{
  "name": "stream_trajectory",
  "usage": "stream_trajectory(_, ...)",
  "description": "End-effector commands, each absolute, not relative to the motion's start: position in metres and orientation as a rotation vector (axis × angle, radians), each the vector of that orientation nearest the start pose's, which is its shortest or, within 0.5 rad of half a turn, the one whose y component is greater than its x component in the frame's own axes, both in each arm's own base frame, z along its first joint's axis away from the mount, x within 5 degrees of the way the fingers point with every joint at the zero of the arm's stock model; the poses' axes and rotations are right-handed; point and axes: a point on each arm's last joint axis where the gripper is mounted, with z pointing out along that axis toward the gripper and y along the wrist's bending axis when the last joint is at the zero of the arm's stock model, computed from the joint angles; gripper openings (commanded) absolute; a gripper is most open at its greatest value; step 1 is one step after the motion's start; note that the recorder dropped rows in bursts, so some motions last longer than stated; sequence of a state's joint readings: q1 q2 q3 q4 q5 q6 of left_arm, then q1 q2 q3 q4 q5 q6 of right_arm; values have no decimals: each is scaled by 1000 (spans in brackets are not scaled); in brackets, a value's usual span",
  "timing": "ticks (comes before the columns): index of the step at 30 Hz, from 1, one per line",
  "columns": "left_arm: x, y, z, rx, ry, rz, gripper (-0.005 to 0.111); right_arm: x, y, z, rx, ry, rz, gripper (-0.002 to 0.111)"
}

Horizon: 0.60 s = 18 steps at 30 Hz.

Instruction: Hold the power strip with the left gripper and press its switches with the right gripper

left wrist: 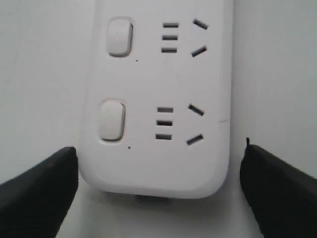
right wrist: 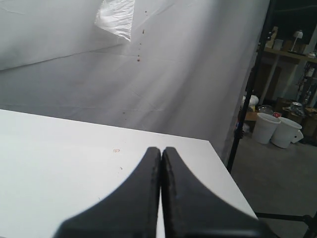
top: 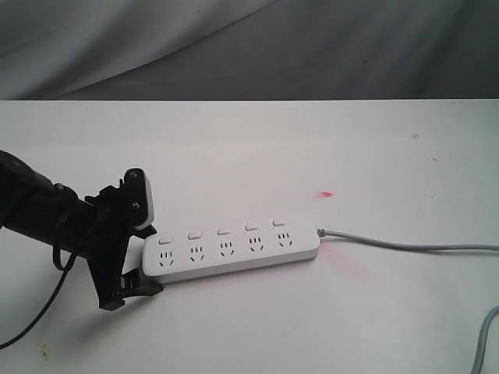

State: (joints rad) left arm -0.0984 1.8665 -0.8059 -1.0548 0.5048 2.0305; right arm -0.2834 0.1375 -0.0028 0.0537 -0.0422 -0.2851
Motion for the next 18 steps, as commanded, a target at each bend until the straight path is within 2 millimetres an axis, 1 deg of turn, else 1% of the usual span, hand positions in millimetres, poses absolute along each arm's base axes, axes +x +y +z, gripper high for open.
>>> stream_trajectory(1,299,-72,108,1485,2181,-369,83,65,-19,209,44,1589,-410,0)
stream_trajectory(5,298,-72,104,1499,2185,-393,83,65,-19,209,44,1589,-410,0)
stream_trajectory(13,298,-71,103,1573,2147,-350,83,65,-19,209,44,1589,-410,0)
stream_trajectory(15,298,-70,103,1588,2134,-336,79,65,-19,209,44,1589,-410,0)
stream_trajectory(18,299,-69,103,1585,2137,-320,69,65,-19,209,44,1589,-410,0)
